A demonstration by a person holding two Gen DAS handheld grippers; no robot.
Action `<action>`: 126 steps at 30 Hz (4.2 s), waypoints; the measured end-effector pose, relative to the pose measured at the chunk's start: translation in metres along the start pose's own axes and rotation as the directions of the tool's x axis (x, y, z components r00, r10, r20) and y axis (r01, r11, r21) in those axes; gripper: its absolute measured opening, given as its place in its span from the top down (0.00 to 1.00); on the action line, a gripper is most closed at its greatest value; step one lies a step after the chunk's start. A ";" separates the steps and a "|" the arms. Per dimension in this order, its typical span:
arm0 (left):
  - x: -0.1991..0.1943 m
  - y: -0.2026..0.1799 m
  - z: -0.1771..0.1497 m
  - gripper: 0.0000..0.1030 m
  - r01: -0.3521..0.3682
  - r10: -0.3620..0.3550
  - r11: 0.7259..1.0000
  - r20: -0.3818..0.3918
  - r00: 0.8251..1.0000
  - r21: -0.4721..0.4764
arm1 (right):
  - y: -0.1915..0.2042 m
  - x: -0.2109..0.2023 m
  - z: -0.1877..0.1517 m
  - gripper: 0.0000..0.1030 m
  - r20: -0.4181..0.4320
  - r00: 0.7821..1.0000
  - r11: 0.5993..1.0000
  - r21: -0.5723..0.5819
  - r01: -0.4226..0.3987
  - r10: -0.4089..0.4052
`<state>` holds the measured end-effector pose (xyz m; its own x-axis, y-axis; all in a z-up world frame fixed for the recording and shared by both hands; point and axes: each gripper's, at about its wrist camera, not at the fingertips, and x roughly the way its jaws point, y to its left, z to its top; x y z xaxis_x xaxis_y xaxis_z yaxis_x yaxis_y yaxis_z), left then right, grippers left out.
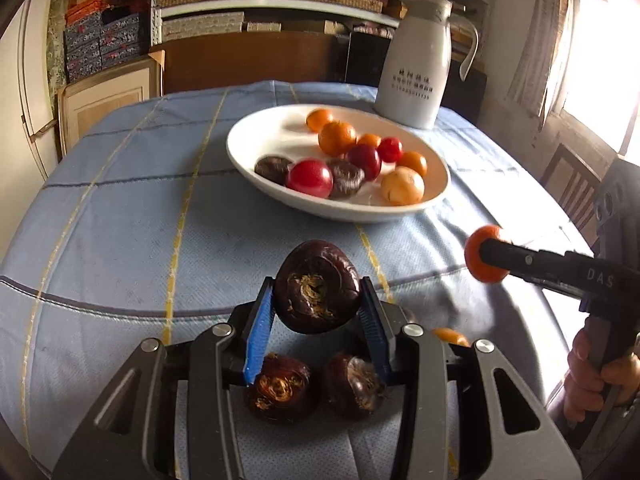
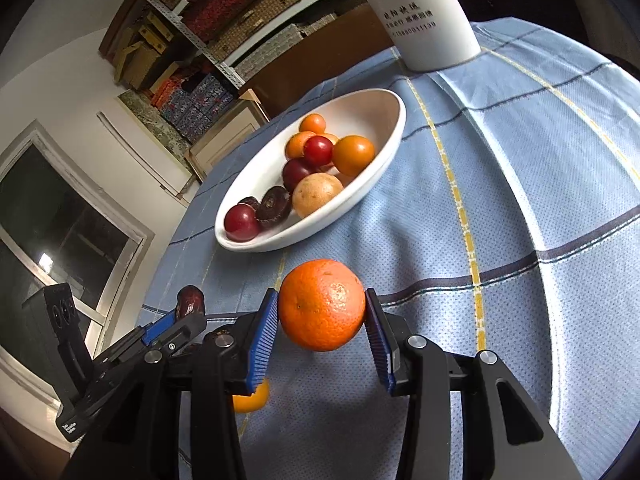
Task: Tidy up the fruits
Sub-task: 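Lower both fruits onto the plate and open both grippers, then grasp a yellow-orange fruit with the right gripper while the left gripper grasps a dark fruit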
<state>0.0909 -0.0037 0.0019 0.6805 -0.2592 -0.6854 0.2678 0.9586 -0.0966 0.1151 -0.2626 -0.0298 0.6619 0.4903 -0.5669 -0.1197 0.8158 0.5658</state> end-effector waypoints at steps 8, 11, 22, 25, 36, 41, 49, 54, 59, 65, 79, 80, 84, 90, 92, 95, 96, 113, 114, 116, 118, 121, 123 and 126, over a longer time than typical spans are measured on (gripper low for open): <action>0.012 0.008 0.075 0.60 -0.021 0.022 1.000 0.050 0.998 -0.023 | 0.022 0.002 0.050 0.58 0.060 0.997 0.998 -0.007 -0.057 0.057; 0.034 0.007 0.103 0.60 -0.009 0.011 0.999 0.045 0.999 -0.036 | 0.039 0.023 0.069 0.58 0.055 0.997 0.997 -0.066 -0.041 0.045; 0.091 0.022 0.108 0.29 -0.024 0.022 0.997 -0.027 0.999 -0.077 | 0.032 0.039 0.082 0.44 0.120 0.992 0.997 -0.071 -0.034 0.043; 0.075 0.029 0.102 0.10 -0.048 0.050 0.993 0.012 0.999 -0.109 | 0.027 0.031 0.077 0.39 0.138 0.990 0.998 -0.069 -0.014 0.024; 0.018 0.036 0.041 0.06 -0.227 0.239 0.965 0.082 0.968 -0.130 | 0.006 0.013 0.055 0.28 0.131 0.991 1.000 0.005 0.000 0.000; -0.007 0.035 0.022 0.05 -0.258 0.276 0.956 0.126 0.953 -0.140 | 0.012 0.006 0.025 0.25 0.087 0.996 1.000 -0.028 0.004 -0.002; -0.031 0.041 -0.007 0.05 -0.261 0.282 0.951 0.117 0.952 -0.165 | 0.036 -0.005 -0.011 0.24 0.059 0.998 0.986 -0.168 0.023 -0.013; -0.037 0.044 -0.014 0.05 -0.250 0.275 0.950 0.121 0.954 -0.187 | 0.051 -0.010 -0.027 0.24 0.057 0.998 0.967 -0.249 0.043 -0.030; -0.036 0.043 -0.014 0.05 -0.262 0.284 0.949 0.113 0.952 -0.173 | 0.062 -0.007 -0.033 0.24 0.023 0.999 0.952 -0.303 0.037 -0.032; -0.034 0.036 -0.013 0.05 -0.281 0.298 0.949 0.118 0.947 -0.141 | 0.071 0.001 -0.040 0.24 -0.044 0.999 0.942 -0.336 0.011 -0.027; -0.033 0.035 -0.013 0.05 -0.289 0.304 0.948 0.113 0.946 -0.130 | 0.075 0.019 -0.045 0.35 -0.153 0.988 0.939 -0.344 -0.027 -0.028; -0.032 0.034 -0.014 0.05 -0.290 0.305 0.948 0.112 0.946 -0.128 | 0.075 0.020 -0.046 0.35 -0.159 0.987 0.939 -0.343 -0.027 -0.030; -0.032 0.034 -0.014 0.05 -0.292 0.305 0.949 0.111 0.946 -0.122 | 0.077 0.026 -0.047 0.39 -0.186 0.982 0.937 -0.349 -0.029 -0.039; -0.031 0.033 -0.014 0.05 -0.296 0.307 0.949 0.107 0.946 -0.112 | 0.078 0.033 -0.048 0.52 -0.217 0.975 0.937 -0.347 -0.033 -0.046; -0.031 0.033 -0.014 0.05 -0.296 0.308 0.949 0.104 0.946 -0.110 | 0.077 0.034 -0.048 0.64 -0.221 0.974 0.939 -0.341 -0.039 -0.040; -0.030 0.033 -0.015 0.05 -0.297 0.308 0.949 0.099 0.946 -0.108 | 0.074 0.032 -0.047 0.64 -0.215 0.976 0.943 -0.329 -0.045 -0.028; -0.029 0.033 -0.015 0.05 -0.298 0.308 0.949 0.097 0.946 -0.108 | 0.073 0.031 -0.046 0.64 -0.208 0.978 0.945 -0.325 -0.047 -0.023; -0.040 0.006 -0.038 0.05 -0.091 0.089 0.995 0.056 0.994 0.035 | 0.037 0.013 -0.023 0.64 -0.090 0.996 0.987 -0.159 -0.003 -0.011; -0.037 0.003 -0.039 0.05 -0.080 0.078 0.996 0.046 0.996 0.050 | 0.037 0.013 -0.023 0.64 -0.089 0.996 0.987 -0.161 -0.004 -0.010; -0.033 -0.001 -0.038 0.05 -0.066 0.064 0.995 0.026 0.998 0.069 | 0.038 0.013 -0.023 0.64 -0.088 0.996 0.987 -0.159 -0.005 -0.010; -0.031 -0.005 -0.039 0.05 -0.057 0.056 0.995 0.010 0.998 0.084 | 0.036 0.013 -0.022 0.64 -0.085 0.996 0.988 -0.152 -0.004 -0.009; -0.028 0.004 -0.038 0.05 -0.049 0.050 0.998 -0.019 0.999 0.050 | 0.033 0.010 -0.022 0.64 -0.081 0.997 0.990 -0.142 -0.006 -0.006; -0.029 0.019 -0.039 0.05 -0.043 0.043 0.999 -0.035 0.998 -0.002 | 0.033 0.009 -0.022 0.64 -0.081 0.997 0.990 -0.138 -0.007 -0.004; -0.031 0.045 -0.041 0.05 -0.046 0.042 0.995 -0.043 0.998 -0.093 | 0.033 0.010 -0.022 0.64 -0.085 0.996 0.990 -0.140 -0.006 -0.006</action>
<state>0.0532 0.0520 -0.0108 0.6610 -0.2133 -0.7195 0.1719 0.9763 -0.1315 0.1008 -0.2238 -0.0299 0.5971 0.5100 -0.6192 -0.2265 0.8476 0.4798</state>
